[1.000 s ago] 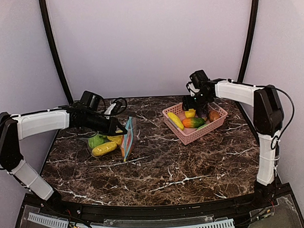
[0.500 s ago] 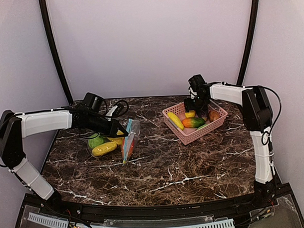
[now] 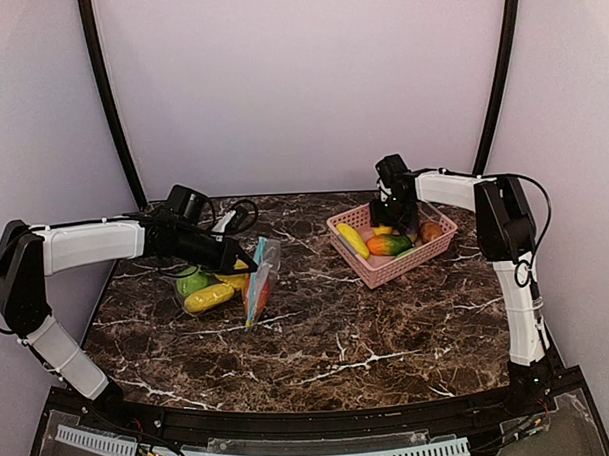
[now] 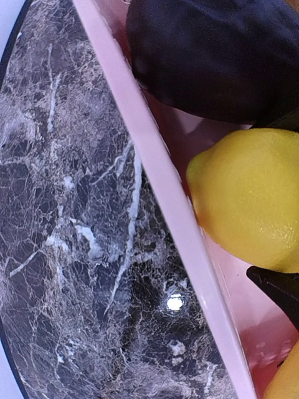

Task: Place the food in the zip-top bag and seal the zipper
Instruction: Pick up the fake fruit from the bin, then place the fake fruit in the zipper food storage bag.

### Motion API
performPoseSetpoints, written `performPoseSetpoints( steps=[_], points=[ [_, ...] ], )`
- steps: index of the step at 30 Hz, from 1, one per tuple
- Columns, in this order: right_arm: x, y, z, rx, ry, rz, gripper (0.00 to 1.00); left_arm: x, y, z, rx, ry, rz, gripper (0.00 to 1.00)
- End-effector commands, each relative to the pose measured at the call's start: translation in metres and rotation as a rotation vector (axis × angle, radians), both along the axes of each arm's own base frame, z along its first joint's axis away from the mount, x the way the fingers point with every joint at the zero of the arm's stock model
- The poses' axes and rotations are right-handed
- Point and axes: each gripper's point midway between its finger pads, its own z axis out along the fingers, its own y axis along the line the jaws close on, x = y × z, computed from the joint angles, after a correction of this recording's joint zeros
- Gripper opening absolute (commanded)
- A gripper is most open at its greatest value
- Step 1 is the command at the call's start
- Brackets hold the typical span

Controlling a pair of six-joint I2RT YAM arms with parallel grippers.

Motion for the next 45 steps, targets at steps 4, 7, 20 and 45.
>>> performPoseSetpoints(
  steps=[4,7,20,45],
  points=[
    [-0.001,0.003,0.052,0.074,-0.075,0.034,0.51,0.001,-0.005,0.034,-0.106,-0.041,0.013,0.01],
    [-0.015,0.008,0.090,0.133,-0.123,0.097,0.49,0.004,-0.011,0.057,-0.185,-0.035,0.068,0.01],
    [-0.127,0.052,0.193,0.492,-0.210,0.501,0.47,-0.033,-0.035,0.105,-0.393,0.008,0.216,0.01],
    [-0.342,0.222,0.199,0.930,0.000,1.179,0.48,-0.025,0.005,0.021,0.032,-0.076,0.222,0.01]
  ],
)
